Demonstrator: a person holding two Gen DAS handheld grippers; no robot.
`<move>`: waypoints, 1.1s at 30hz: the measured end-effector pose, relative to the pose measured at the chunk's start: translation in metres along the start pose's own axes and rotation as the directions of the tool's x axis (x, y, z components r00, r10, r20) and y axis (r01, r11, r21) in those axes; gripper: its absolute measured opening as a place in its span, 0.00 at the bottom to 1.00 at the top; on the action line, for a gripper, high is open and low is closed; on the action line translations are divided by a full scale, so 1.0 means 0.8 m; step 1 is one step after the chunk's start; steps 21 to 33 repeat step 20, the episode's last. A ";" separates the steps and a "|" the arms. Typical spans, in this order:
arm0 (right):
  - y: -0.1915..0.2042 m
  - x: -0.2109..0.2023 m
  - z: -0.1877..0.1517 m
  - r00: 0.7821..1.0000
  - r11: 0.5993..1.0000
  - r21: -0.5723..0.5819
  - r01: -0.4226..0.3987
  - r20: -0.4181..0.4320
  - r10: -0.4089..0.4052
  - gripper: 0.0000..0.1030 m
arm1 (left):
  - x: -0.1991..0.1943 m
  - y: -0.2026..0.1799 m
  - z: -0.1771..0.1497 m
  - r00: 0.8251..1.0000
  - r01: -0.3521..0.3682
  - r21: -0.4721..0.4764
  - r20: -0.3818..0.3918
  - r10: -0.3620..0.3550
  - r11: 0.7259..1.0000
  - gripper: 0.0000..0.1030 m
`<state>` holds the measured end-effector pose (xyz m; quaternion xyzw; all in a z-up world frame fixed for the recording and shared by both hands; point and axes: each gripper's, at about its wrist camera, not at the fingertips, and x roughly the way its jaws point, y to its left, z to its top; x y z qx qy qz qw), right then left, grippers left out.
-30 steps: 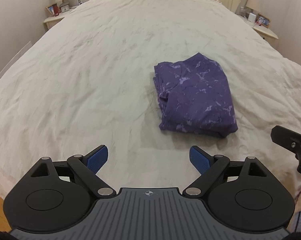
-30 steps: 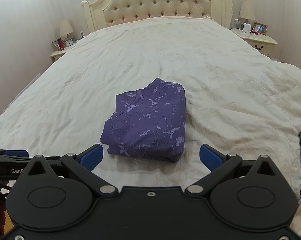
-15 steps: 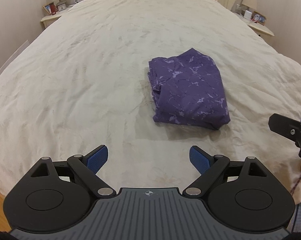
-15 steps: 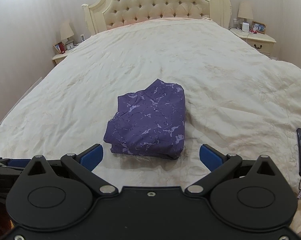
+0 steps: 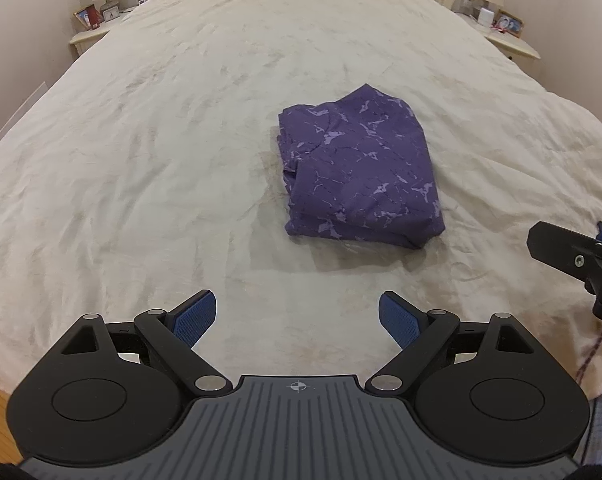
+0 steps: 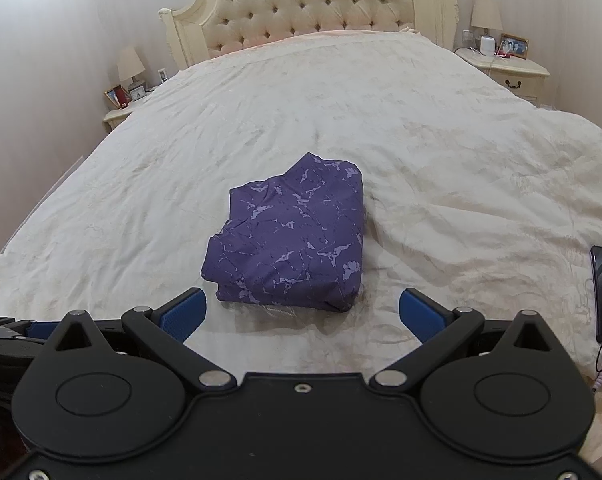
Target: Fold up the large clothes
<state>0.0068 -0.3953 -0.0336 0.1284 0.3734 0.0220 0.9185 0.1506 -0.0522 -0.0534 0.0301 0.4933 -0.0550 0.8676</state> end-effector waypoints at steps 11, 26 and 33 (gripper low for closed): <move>-0.008 0.008 -0.003 1.000 1.000 0.020 0.004 -0.026 -0.003 0.99 | 0.013 -0.009 0.000 0.999 0.007 0.011 -0.032 -0.006 1.000 0.87; -0.011 0.020 -0.002 0.999 0.999 0.039 0.005 -0.046 -0.003 0.99 | 0.023 -0.010 0.003 0.999 0.001 0.019 -0.041 -0.001 1.000 0.86; -0.011 0.020 -0.002 0.999 0.999 0.039 0.005 -0.046 -0.003 0.99 | 0.023 -0.010 0.003 0.999 0.001 0.019 -0.041 -0.001 1.000 0.86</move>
